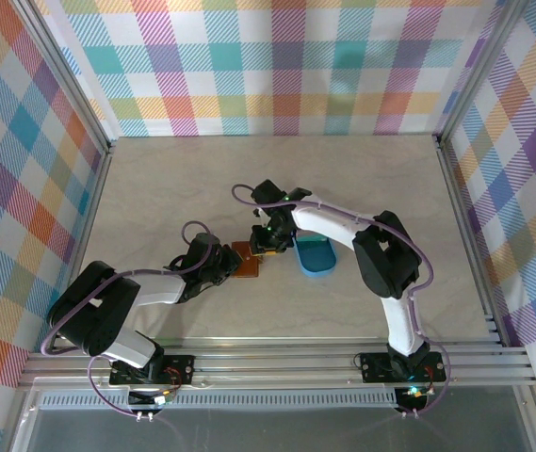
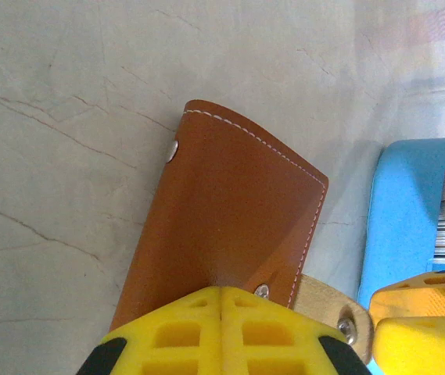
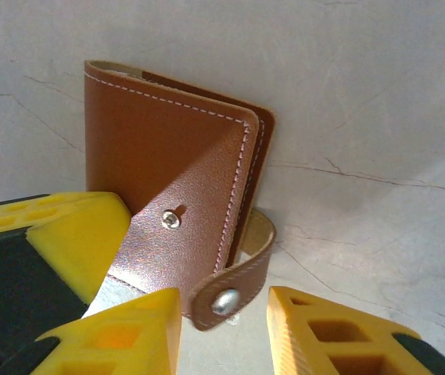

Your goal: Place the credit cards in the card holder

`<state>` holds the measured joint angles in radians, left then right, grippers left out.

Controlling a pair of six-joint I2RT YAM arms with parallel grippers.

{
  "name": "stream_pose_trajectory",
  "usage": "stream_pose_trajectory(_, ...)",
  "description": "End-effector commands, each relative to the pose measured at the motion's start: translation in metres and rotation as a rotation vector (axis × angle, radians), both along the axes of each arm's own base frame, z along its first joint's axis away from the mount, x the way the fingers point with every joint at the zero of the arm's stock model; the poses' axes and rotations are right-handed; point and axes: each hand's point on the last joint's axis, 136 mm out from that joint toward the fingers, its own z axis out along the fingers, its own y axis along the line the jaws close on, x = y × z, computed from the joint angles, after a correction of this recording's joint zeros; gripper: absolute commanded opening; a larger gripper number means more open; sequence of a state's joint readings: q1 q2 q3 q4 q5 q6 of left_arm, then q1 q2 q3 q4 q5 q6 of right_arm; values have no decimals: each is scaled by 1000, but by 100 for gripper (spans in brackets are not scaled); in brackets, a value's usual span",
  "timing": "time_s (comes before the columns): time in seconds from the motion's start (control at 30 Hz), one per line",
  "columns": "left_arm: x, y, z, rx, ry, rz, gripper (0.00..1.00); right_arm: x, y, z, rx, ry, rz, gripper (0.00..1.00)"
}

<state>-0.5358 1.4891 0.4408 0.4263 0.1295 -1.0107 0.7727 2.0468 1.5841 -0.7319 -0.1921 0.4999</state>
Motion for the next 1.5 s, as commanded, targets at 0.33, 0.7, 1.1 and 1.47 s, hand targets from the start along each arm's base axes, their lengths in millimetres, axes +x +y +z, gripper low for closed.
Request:
stream_pose_trajectory(0.33,-14,5,-21,29,57,4,0,-1,5,10,-2,-23,1,38)
stream_pose_trajectory(0.7,-14,4,-22,27,58,4,0,-2,10,5,4,5,10,23)
stream_pose_trajectory(1.1,-13,3,-22,24,59,-1,0,-3,7,-2,-32,8,12,32)
stream_pose_trajectory(1.47,-13,3,-23,22,61,-2,0,-3,9,-4,-34,14,16,22)
